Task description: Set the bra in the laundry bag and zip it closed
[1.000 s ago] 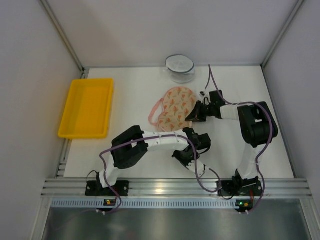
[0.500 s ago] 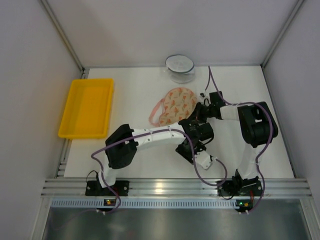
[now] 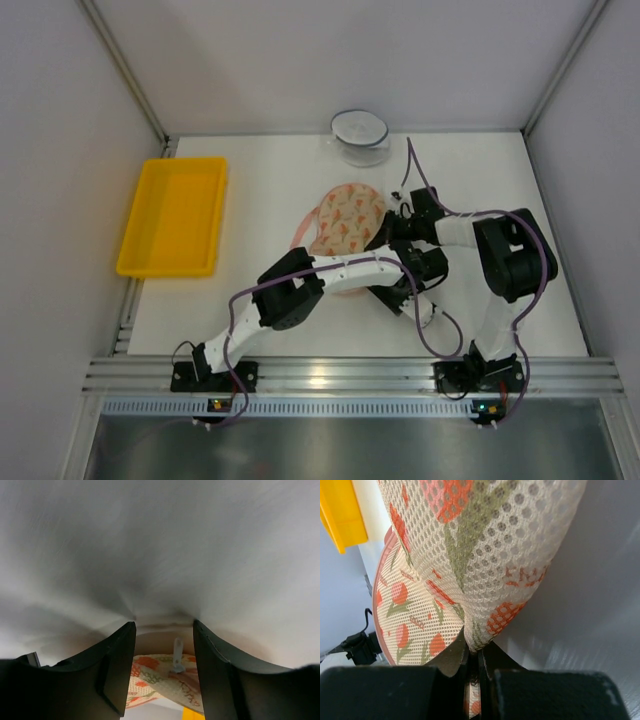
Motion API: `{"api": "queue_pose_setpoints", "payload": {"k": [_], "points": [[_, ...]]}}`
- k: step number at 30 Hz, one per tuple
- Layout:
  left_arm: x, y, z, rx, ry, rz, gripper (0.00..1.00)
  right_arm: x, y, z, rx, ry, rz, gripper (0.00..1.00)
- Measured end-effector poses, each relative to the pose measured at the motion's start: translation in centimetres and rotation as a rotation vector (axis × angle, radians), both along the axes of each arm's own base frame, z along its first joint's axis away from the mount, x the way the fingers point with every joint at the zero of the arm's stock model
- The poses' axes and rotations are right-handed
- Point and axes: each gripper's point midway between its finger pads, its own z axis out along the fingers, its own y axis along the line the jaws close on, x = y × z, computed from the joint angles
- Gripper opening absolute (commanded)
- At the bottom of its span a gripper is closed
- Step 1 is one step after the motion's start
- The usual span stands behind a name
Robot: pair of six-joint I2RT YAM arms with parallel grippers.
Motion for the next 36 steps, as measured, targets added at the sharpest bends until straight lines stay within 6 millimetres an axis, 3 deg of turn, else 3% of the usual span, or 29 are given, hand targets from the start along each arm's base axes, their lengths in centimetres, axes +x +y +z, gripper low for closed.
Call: {"api": "queue_pose_setpoints", "payload": {"k": [6,9,13,14,15,21,30,36], "points": [[1.2,0.6,0.0,0.048,-0.066,0.009,0.48,-0.3,0.2,0.2,-0.013,-0.013,0.003,0.00],[1.4,1.1,-0.1,0.076,-0.086,0.010,0.38,-0.4,0.0,-0.1,-0.026,-0.016,-0.003,0.00],[1.3,1.5,-0.3,0.097,-0.087,0.019,0.13,-0.3,-0.1,-0.2,-0.033,-0.022,-0.004,0.00],[1.2,1.6,-0.3,0.104,-0.083,0.020,0.02,-0.3,-0.1,-0.1,-0.033,-0.025,-0.005,0.00],[1.1,1.8,-0.4,0.108,-0.078,0.023,0.00,-0.3,-0.1,-0.1,-0.034,-0.027,-0.005,0.00],[0.3,2.1,-0.5,0.124,-0.066,0.011,0.00,-0.2,-0.2,0.0,-0.036,-0.034,-0.002,0.00],[-4.2,3.3,-0.7,0.145,0.010,-0.035,0.00,0.2,-0.3,0.3,-0.049,-0.055,0.025,0.00],[-5.8,4.9,-0.8,0.152,0.048,-0.030,0.00,-0.2,-0.4,-0.3,-0.060,-0.038,0.056,0.00]]}}
